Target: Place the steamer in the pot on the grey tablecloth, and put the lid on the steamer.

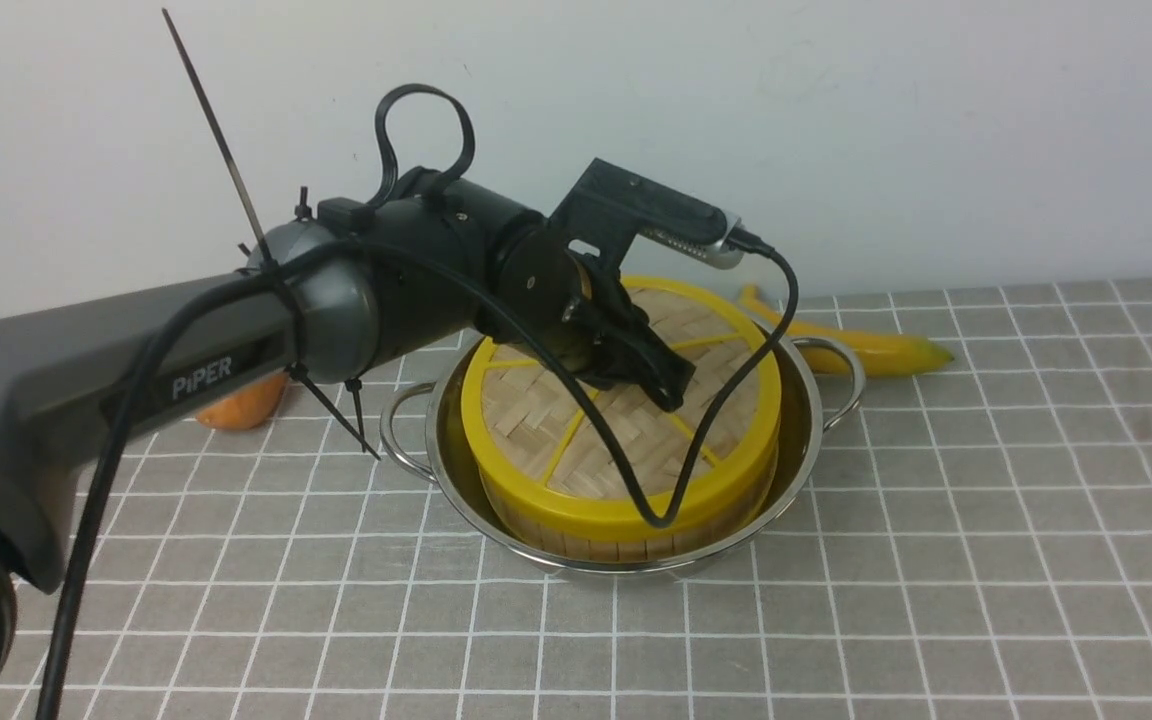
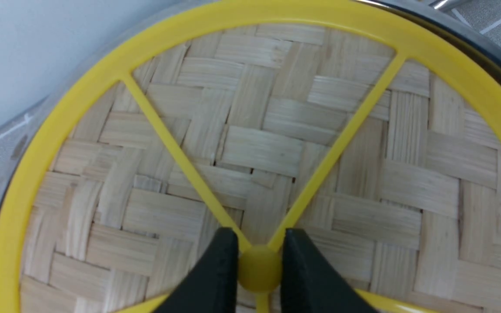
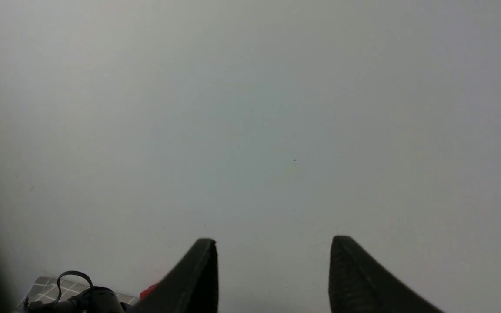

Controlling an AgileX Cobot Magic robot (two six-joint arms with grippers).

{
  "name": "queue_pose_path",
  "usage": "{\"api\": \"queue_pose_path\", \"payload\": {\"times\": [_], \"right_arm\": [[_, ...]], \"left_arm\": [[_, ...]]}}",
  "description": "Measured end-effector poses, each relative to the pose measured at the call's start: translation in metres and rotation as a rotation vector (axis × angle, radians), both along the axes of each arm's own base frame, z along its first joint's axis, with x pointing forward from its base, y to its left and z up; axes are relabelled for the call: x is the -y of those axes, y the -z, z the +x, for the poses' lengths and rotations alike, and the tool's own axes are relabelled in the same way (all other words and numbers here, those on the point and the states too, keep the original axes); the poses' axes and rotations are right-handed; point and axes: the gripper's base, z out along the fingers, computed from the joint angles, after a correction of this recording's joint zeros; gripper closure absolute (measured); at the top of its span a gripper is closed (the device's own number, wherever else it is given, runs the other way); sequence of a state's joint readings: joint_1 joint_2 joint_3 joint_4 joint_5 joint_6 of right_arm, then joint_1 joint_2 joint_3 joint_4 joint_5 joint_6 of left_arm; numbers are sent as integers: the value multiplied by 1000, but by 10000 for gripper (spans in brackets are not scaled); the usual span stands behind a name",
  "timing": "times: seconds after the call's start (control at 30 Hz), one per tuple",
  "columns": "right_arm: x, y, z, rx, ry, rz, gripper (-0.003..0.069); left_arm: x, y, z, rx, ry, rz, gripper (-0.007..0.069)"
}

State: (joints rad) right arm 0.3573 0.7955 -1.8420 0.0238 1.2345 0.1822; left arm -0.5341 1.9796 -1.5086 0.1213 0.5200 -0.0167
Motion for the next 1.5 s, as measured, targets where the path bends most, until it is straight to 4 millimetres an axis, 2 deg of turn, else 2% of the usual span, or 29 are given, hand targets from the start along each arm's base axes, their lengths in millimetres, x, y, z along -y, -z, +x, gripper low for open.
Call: {"api": "queue_pose_path", "payload": {"times": [0.17, 0.27, 0.33, 0.37, 0.4, 0.43, 0.47, 0.53, 0.57, 0.6, 0.7, 0.83, 0.87, 0.9, 0.93, 0.97, 1.0, 1.07, 1.1, 1.2, 1.23, 1.27, 1.33, 1.37, 1.4, 1.5], "right_arm": [[0, 0, 0, 0, 0, 0, 300], [0, 0, 0, 0, 0, 0, 300], [0, 0, 0, 0, 0, 0, 300], [0, 0, 0, 0, 0, 0, 300], [0, 0, 0, 0, 0, 0, 300], [0, 0, 0, 0, 0, 0, 300], [0, 0, 0, 0, 0, 0, 300], [0, 0, 0, 0, 0, -1, 300], [0, 0, 0, 0, 0, -1, 300], [0, 0, 0, 1, 0, -2, 300], [0, 0, 0, 2, 0, -4, 300], [0, 0, 0, 2, 0, -5, 300], [0, 0, 0, 2, 0, -5, 300], [0, 0, 0, 2, 1, -5, 300], [0, 0, 0, 3, 4, -7, 300], [0, 0, 0, 3, 4, -7, 300], [1, 0, 0, 4, 7, -10, 300], [1, 0, 1, 5, 16, -14, 300], [2, 0, 1, 6, 22, -17, 300], [3, 0, 1, 12, 35, -32, 300], [3, 1, 2, 11, 38, -43, 300], [3, 1, 3, 10, 38, -45, 300], [2, 6, 9, 0, 48, -90, 301], [1, 7, 9, -2, 50, -94, 301], [1, 12, 14, -17, 56, -122, 305], [-2, 35, 30, -94, 81, -195, 340]], "left_arm": [[0, 0, 0, 0, 0, 0, 508], [0, 0, 0, 1, 0, -1, 478], [0, 0, 0, 8, 3, 1, 426], [0, 0, 0, 7, 3, 2, 426], [0, -1, 1, 21, 6, -1, 372], [1, -1, 2, 25, 8, -2, 365], [1, -3, 3, 43, 10, -12, 294], [1, -6, 3, 56, 11, -18, 235], [1, -7, 3, 58, 11, -20, 229], [0, -11, 2, 67, 12, -24, 185], [-2, -25, -1, 104, 21, -21, 125], [-11, -55, -7, 206, 56, 35, 103], [-11, -57, -8, 210, 55, 33, 103], [-15, -69, -11, 244, 62, 48, 104], [-24, -94, -21, 300, 65, 71, 131], [-24, -97, -22, 302, 63, 70, 136], [-33, -118, -32, 341, 57, 79, 183], [-47, -151, -52, 388, 37, 79, 302], [-51, -159, -58, 394, 29, 81, 357], [-76, -200, -93, 447, -12, 82, 566], [-85, -212, -105, 458, -28, 81, 605], [-85, -212, -105, 458, -28, 81, 605], [-109, -238, -140, 488, -66, 68, 647], [-110, -239, -143, 491, -68, 66, 647], [-121, -248, -160, 512, -80, 51, 647], [-142, -251, -195, 540, -92, 35, 647]]}}
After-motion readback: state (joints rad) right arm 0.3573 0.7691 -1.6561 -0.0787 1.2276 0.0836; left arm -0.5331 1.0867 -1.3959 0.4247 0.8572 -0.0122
